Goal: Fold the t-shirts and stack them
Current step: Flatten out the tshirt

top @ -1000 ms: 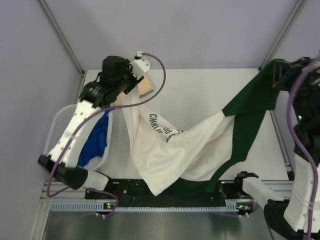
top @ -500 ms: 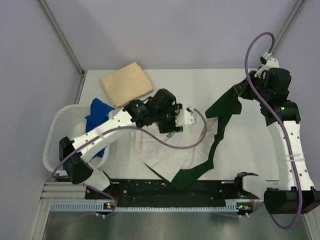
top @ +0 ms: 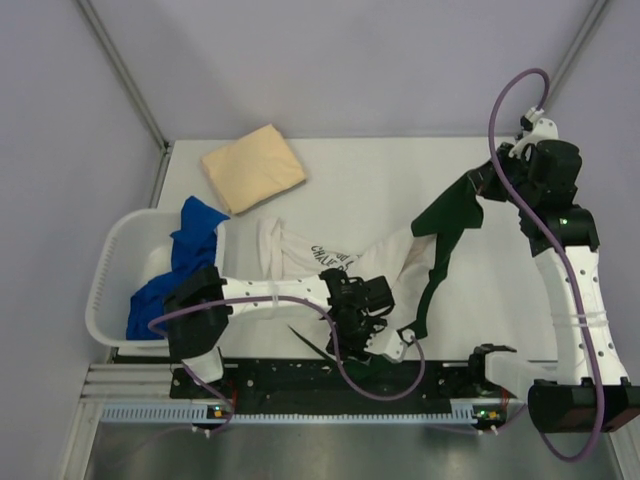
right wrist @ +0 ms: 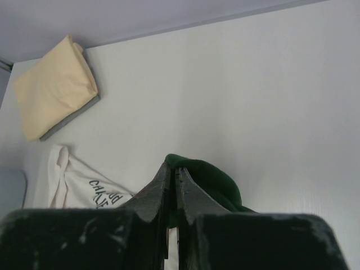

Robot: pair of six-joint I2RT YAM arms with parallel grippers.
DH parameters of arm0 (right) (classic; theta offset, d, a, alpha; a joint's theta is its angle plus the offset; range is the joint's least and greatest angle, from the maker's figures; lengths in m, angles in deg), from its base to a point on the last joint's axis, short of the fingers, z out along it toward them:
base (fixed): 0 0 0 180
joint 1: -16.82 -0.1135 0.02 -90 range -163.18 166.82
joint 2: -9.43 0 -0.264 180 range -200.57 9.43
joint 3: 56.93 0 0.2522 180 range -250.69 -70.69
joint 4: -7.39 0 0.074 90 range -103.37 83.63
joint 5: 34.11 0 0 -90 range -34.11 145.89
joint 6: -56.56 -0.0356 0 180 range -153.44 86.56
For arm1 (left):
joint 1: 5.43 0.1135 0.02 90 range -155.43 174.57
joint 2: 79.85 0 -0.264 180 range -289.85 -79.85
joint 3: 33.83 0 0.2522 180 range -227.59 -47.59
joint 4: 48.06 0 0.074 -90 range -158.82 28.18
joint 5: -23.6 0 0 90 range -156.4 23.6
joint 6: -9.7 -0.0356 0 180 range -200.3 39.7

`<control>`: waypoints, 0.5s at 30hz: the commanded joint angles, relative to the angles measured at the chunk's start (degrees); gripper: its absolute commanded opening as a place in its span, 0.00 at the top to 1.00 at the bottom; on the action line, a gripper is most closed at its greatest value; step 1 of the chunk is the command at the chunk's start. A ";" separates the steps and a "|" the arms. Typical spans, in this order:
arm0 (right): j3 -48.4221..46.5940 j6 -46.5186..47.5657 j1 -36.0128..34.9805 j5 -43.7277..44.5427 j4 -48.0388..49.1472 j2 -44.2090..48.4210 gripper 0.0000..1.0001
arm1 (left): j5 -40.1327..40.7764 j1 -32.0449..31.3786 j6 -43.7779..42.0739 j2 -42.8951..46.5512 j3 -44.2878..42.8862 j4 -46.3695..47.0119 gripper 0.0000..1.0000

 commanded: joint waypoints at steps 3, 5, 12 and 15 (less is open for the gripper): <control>-0.14 0.69 0.29 0.63 2.91 2.21 1.00 | 0.43 -0.41 1.65 -1.69 2.12 6.77 0.40; -0.06 0.87 0.21 0.81 2.91 2.04 1.00 | 1.13 -1.02 1.47 -2.66 3.17 7.21 0.43; -0.23 1.22 0.21 0.90 3.08 1.95 1.00 | 3.07 -1.12 0.15 -3.37 4.67 8.80 0.51; -0.23 1.31 0.21 0.99 3.00 1.95 1.00 | 5.35 -1.03 -0.11 -3.37 4.85 8.97 0.81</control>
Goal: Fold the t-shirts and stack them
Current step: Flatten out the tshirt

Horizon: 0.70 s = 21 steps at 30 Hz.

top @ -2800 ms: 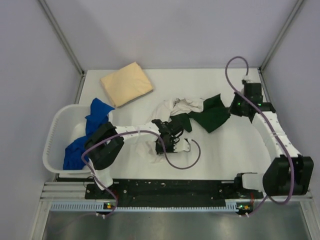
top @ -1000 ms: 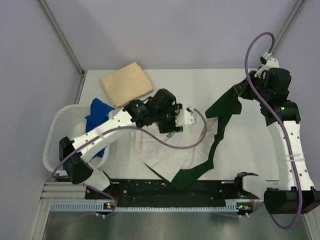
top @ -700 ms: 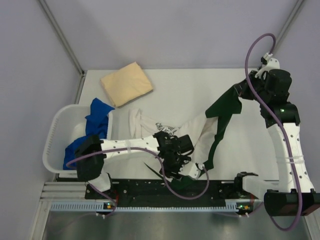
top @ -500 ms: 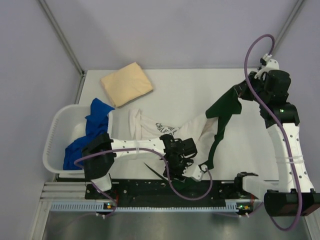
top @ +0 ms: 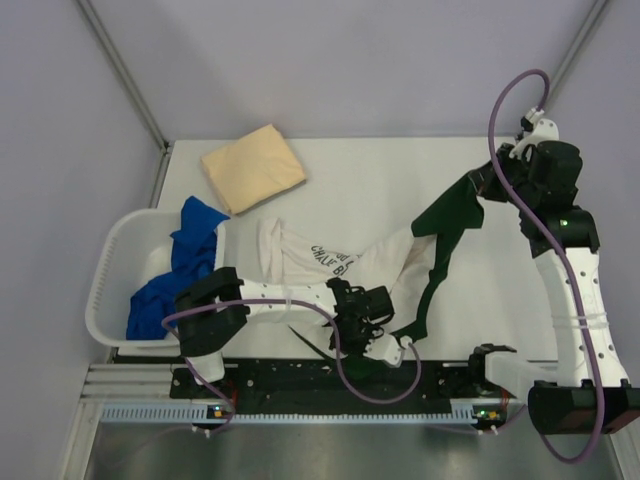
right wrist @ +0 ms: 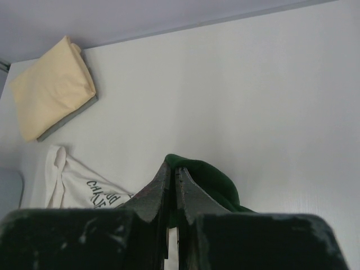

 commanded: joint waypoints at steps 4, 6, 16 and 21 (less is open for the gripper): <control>-0.39 1.15 0.21 0.94 2.97 1.60 1.00 | 1.64 0.46 -0.44 1.51 0.23 1.78 1.00; -0.47 1.16 0.21 1.03 2.97 1.86 1.00 | 1.63 0.99 -0.27 1.69 0.23 1.78 1.00; -8.28 3.09 2.31 11.47 0.52 4.58 1.00 | 3.48 16.87 1.93 14.24 -16.62 -9.37 1.00; -21.45 5.98 2.49 15.70 -0.89 4.94 1.00 | 13.75 27.60 2.19 23.92 -25.75 -4.81 1.00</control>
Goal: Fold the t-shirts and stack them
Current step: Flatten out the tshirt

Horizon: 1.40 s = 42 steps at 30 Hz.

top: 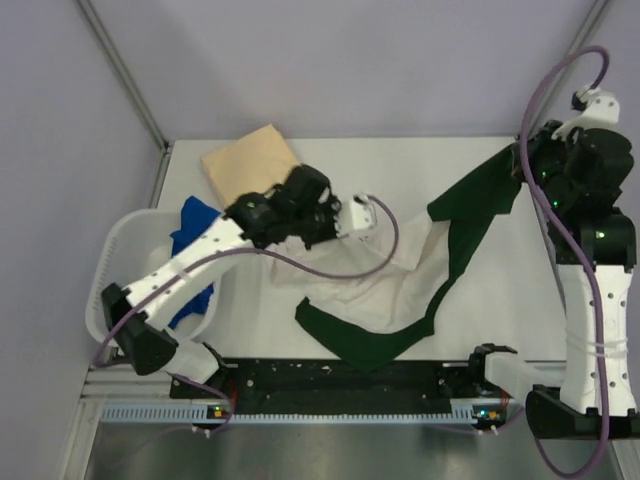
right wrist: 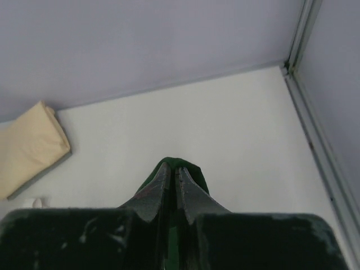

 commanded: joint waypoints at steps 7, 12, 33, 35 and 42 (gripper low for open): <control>-29.55 7.41 0.59 11.23 1.97 1.23 1.00 | 20.26 14.26 -1.08 12.66 -27.67 4.34 1.00; -37.55 9.52 0.59 12.99 1.53 1.84 1.00 | 23.01 14.79 -2.15 14.15 -38.84 3.56 1.00; -50.49 12.77 -0.90 11.15 1.00 -9.11 1.00 | 20.81 16.10 1.54 9.69 -44.58 3.46 1.00; -50.49 12.86 -0.90 11.06 1.43 -14.48 1.00 | 18.89 19.35 3.03 5.57 -43.44 5.57 1.00; -43.56 10.67 1.29 7.11 5.03 -31.62 1.00 | 7.02 26.48 5.15 -8.58 -39.31 10.41 1.00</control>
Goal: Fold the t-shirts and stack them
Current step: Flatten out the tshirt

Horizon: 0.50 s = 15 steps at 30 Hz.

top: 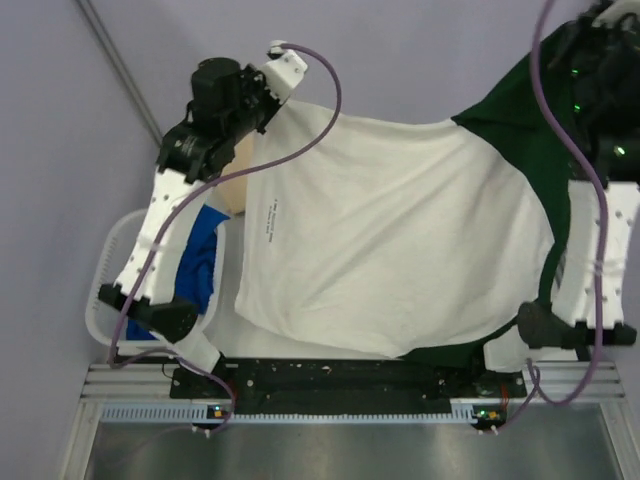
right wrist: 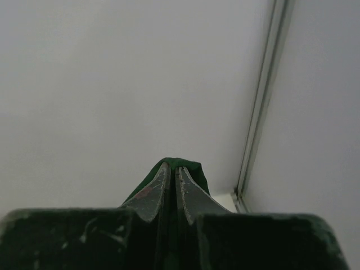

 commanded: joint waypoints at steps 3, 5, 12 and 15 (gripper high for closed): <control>10.32 -3.59 3.26 -3.87 1.46 -14.21 1.00 | -9.79 2.33 0.56 -12.72 4.26 4.84 1.00; 14.62 -4.73 4.49 -5.01 1.55 -16.33 1.00 | -13.20 3.03 0.12 -16.42 5.14 5.11 1.00; 34.30 -11.76 7.13 -11.16 3.75 -16.69 1.00 | -19.27 5.05 -6.38 -23.55 12.70 7.66 1.00; 42.73 -14.66 8.45 -12.66 3.75 -13.97 1.00 | -21.91 6.20 -10.41 -24.87 14.02 5.73 1.00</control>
